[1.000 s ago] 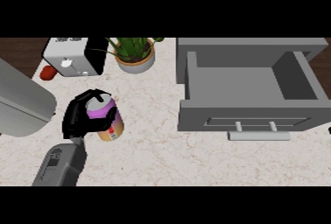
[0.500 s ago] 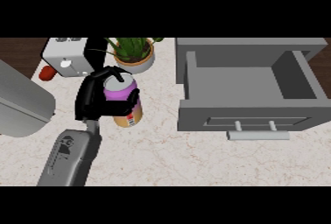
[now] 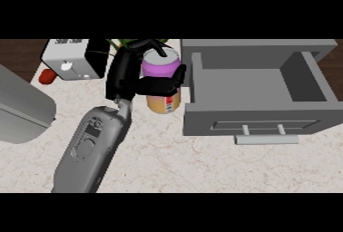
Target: Pick up the can, place it into the drawer and close the drawer
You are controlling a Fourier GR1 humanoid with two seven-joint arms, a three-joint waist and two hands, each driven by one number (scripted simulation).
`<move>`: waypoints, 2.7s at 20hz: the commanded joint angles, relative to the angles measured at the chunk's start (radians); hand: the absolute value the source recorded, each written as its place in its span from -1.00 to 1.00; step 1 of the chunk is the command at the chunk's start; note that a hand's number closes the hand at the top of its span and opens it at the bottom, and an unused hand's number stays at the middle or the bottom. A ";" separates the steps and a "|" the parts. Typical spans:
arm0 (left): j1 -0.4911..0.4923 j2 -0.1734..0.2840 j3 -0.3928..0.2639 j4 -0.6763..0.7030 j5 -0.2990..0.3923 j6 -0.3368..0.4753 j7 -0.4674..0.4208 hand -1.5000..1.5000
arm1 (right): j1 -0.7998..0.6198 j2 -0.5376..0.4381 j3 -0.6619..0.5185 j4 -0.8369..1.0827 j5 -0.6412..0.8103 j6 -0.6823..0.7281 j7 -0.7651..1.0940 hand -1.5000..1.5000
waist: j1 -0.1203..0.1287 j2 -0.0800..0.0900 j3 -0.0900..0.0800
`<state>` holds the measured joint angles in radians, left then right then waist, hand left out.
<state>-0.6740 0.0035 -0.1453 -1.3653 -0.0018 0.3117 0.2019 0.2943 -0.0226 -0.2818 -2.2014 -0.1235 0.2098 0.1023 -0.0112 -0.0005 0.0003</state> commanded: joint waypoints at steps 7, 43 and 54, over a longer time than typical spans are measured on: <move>-0.387 -0.003 -0.011 0.190 0.018 0.116 0.119 1.00 | -0.019 -0.014 -0.049 0.048 -0.049 0.022 -0.006 -1.00 | -0.010 0.002 0.001; -0.764 -0.004 -0.321 0.922 0.433 0.300 -0.197 1.00 | -0.162 -0.011 0.033 0.039 0.040 -0.021 0.091 -1.00 | -0.077 0.021 0.001; -0.790 -0.004 -0.420 0.994 0.477 0.346 -0.230 1.00 | -0.173 -0.032 0.005 0.095 0.042 -0.005 0.036 -1.00 | -0.102 0.029 0.003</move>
<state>-1.4616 0.0000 -0.5389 -0.3966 0.4676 0.6495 0.0004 0.1326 -0.0393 -0.2640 -2.1126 -0.0768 0.2038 0.1268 -0.1099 0.0272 0.0031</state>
